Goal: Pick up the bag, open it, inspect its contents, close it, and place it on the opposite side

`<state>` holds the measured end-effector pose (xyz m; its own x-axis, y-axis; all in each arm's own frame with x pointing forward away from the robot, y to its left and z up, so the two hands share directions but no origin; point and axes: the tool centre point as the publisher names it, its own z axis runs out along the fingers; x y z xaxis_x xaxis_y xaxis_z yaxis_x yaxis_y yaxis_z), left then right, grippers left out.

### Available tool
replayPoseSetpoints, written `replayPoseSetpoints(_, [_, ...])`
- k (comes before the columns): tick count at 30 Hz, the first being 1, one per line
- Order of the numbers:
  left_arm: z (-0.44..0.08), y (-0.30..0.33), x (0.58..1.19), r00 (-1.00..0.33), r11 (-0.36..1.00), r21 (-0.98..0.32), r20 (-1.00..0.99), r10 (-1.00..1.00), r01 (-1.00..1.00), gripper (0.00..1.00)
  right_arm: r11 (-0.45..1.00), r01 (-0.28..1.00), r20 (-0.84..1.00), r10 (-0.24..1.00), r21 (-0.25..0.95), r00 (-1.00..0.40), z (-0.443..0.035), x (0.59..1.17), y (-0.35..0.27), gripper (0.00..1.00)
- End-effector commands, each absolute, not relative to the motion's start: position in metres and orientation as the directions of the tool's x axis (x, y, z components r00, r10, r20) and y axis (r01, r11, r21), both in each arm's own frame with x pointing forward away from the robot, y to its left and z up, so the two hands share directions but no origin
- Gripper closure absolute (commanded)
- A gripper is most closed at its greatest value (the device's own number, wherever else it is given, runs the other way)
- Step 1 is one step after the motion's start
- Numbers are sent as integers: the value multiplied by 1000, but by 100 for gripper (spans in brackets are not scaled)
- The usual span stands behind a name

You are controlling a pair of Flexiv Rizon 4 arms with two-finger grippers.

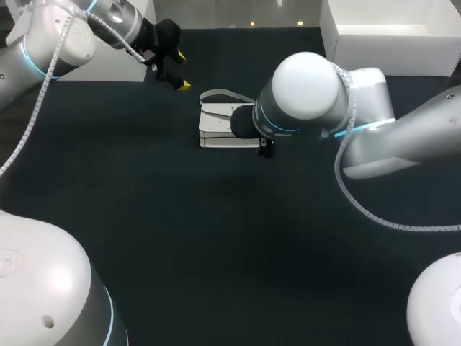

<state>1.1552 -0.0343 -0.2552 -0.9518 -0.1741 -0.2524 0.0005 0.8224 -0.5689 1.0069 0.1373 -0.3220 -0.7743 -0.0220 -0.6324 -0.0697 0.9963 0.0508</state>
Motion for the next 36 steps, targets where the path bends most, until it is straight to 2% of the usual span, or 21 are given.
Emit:
replayPoseSetpoints(1, [-265,-41,1152,-936,795,-600,-325,-136,93,0,998,-61,-660,-24,33,-751,-334,1018,144,0])
replayPoseSetpoints(6, [-275,-49,1151,-925,757,-628,-370,-85,182,0,998,-47,-666,-14,31,-745,-339,1024,141,2])
replayPoseSetpoints(7, [-276,-51,1151,-922,753,-624,-382,-63,207,0,998,-44,-668,-11,33,-744,-340,1025,140,9])
replayPoseSetpoints(9, [-278,-55,1149,-916,743,-628,-397,-51,231,0,999,-30,-673,4,39,-739,-343,1027,138,42])
replayPoseSetpoints(10, [-279,-56,1148,-913,739,-626,-406,-39,247,0,999,-28,-674,8,42,-739,-344,1028,137,48])
replayPoseSetpoints(22, [-286,-67,1141,-904,719,-619,-426,31,317,0,997,9,-680,62,82,-731,-362,1050,134,63])
replayPoseSetpoints(27, [-286,-67,1140,-905,714,-620,-423,47,326,0,995,13,-690,80,102,-719,-363,1058,133,64])
replayPoseSetpoints(33, [-288,-66,1138,-906,714,-615,-419,63,334,0,993,14,-697,91,115,-711,-365,1064,134,70])
replayPoseSetpoints(36, [-289,-66,1137,-907,714,-613,-416,72,338,0,993,13,-698,95,121,-709,-366,1066,134,76])
